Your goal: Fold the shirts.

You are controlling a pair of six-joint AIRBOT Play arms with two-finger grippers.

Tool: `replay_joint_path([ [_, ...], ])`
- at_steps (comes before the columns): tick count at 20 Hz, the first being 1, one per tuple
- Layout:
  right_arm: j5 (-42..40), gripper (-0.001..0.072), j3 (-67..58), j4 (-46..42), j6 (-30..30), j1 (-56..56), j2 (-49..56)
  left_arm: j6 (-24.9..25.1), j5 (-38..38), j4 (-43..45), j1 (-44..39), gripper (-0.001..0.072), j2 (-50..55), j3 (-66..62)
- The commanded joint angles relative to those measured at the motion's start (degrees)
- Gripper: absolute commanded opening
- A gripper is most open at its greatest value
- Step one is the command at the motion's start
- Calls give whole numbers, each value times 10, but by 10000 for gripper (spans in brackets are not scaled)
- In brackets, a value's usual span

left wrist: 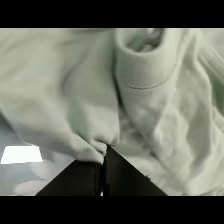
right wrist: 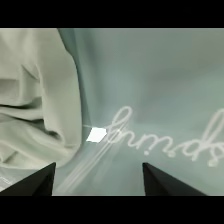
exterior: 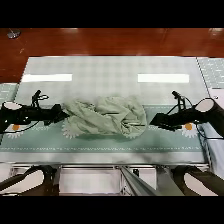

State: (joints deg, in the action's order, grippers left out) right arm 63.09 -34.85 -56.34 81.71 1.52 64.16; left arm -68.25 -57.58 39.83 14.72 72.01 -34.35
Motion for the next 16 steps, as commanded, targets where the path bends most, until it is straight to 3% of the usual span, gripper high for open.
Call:
replay_joint_path([
  [1, -48, 621, 11, 56, -3, -43, 45, 39, -10, -39, -14, 18, 7, -17],
  [5, -84, 601, -32, 129, -14, -83, 111, 46, -14, -40, -16, 18, 6, -20],
  [6, -85, 499, -47, 141, -14, -94, 127, 46, -16, -52, -16, 18, 5, -21],
  [8, -76, 86, -95, 131, -15, -107, 147, 61, -41, -120, -14, 18, 0, -52],
  [9, -68, 23, -129, 120, -15, -106, 146, 75, -57, -144, -14, 17, -6, -83],
  [12, 6, 22, -297, 64, -8, -87, 130, 75, -85, -161, -14, 18, -44, -214],
  [16, 72, 21, -614, -61, 41, -76, 93, 73, -54, -161, -14, 17, -113, -420],
])
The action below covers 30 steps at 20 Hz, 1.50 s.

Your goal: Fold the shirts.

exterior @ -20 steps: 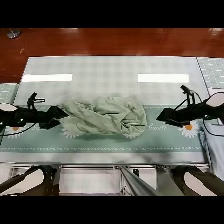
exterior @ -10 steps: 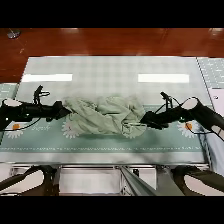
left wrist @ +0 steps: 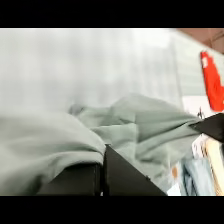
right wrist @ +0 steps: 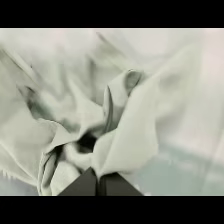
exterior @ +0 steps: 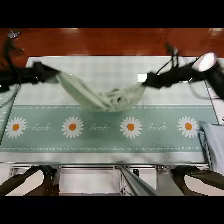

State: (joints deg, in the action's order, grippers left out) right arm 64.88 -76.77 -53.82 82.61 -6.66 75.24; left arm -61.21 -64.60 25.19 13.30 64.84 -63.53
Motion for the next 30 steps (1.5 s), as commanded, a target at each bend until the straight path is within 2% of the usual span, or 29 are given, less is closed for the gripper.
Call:
replay_joint_path([
  [1, 75, 21, -274, -109, 37, 5, -23, 3, 30, -11, 0, 17, -57, -174],
  [4, 132, 22, -445, -123, 38, 5, -63, -11, 54, 56, 0, 17, -113, -279],
  [8, 151, 22, -425, -150, 25, 5, -200, -134, 38, 277, 0, 17, -216, -308],
  [10, 161, 22, -409, -163, 22, 5, -257, -148, -3, 330, 0, 17, -265, -308],
  [14, 179, 22, -376, -183, 22, 5, -320, -148, -132, 342, 0, 18, -321, -290],
  [16, 223, 22, -348, -183, 24, 5, -321, -178, -166, 345, 0, 17, -332, -237],
  [18, 232, 22, -276, -183, 25, 5, -321, -204, -205, 337, 0, 17, -332, -155],
  [21, 191, 22, -113, -184, 23, 5, -319, -205, -229, 318, -13, 18, -334, 25],
  [23, 128, 22, -11, -187, 24, 5, -303, -205, -198, 318, -30, 17, -331, 152],
  [25, 58, 22, 51, -188, 24, 5, -248, -205, -121, 317, -47, 18, -318, 264],
  [27, 13, 22, 49, -182, 24, 5, -159, -205, -20, 314, -67, 18, -285, 330],
  [30, -17, 22, -6, -164, 35, 5, -11, -205, 133, 300, -90, 18, -196, 339],
])
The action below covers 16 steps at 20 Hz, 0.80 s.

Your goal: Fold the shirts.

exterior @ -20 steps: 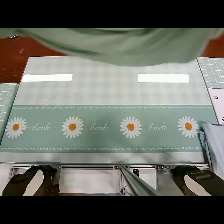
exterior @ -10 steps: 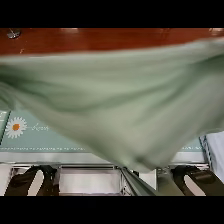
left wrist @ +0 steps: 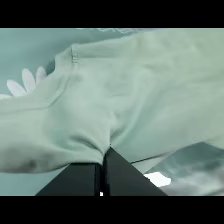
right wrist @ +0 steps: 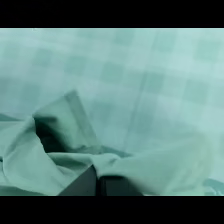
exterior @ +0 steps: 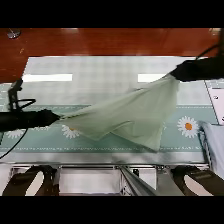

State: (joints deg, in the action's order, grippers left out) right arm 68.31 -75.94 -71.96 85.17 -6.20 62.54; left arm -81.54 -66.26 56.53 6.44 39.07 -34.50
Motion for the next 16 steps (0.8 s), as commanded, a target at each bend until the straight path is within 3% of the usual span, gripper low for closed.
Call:
replay_joint_path([
  [1, -51, 22, -46, 36, 13, 0, 167, -2, 199, -32, -25, 18, 97, 41],
  [3, -51, 22, -110, 81, 16, 0, 250, -2, 261, -63, -25, 18, 167, 12],
  [5, -49, 31, -169, 120, 41, 6, 310, -2, 266, -77, -25, 28, 236, -31],
  [6, -45, 228, -190, 145, 47, 12, 327, -2, 247, -77, -25, 171, 266, -56],
  [7, -33, 593, -207, 175, 43, 22, 337, 1, 211, -71, -25, 569, 294, -84],
  [8, -16, 614, -218, 190, 23, 35, 338, 17, 161, -52, -21, 703, 315, -112],
  [10, 71, 614, -244, 173, -30, 72, 328, 30, 37, 37, 2, 703, 341, -167],
  [13, 218, 614, -224, 19, -61, 146, 288, 30, -49, 118, 78, 701, 329, -167],
  [15, 217, 613, -139, -57, -38, 213, 239, 30, -58, 105, 144, 701, 316, -122],
  [16, 189, 613, -81, -55, -17, 252, 209, 38, -53, 71, 172, 701, 310, -89],
])
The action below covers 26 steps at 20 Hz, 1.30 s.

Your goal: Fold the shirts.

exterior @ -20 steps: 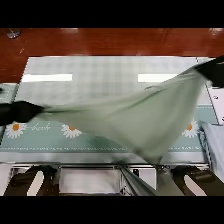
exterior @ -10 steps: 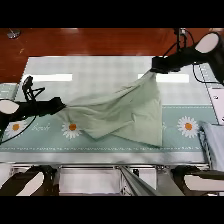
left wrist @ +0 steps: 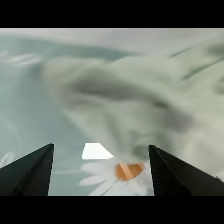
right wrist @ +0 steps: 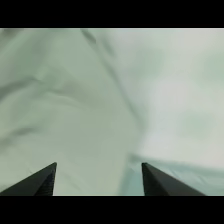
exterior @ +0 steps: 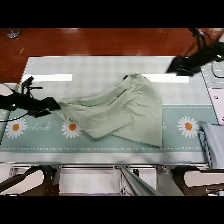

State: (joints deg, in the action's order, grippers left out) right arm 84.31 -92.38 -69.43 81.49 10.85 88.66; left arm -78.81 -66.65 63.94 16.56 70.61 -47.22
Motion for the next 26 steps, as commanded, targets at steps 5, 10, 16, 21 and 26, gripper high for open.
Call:
replay_joint_path([
  [5, -125, 613, 373, 114, -48, 158, -188, 145, 53, -286, 104, 701, -9, 184],
  [10, -136, 613, 522, 199, -100, 158, -223, 194, 138, -353, 12, 697, 18, 197],
  [16, -98, 613, 589, 166, -102, 158, -223, 227, 118, -353, -18, 17, 48, 169],
  [21, -97, 613, 592, 136, -83, 132, -221, 227, 100, -353, -18, 18, 47, 150],
  [26, -130, 613, 592, 113, -44, 12, -173, 226, 96, -353, -19, 18, 47, 150],
])
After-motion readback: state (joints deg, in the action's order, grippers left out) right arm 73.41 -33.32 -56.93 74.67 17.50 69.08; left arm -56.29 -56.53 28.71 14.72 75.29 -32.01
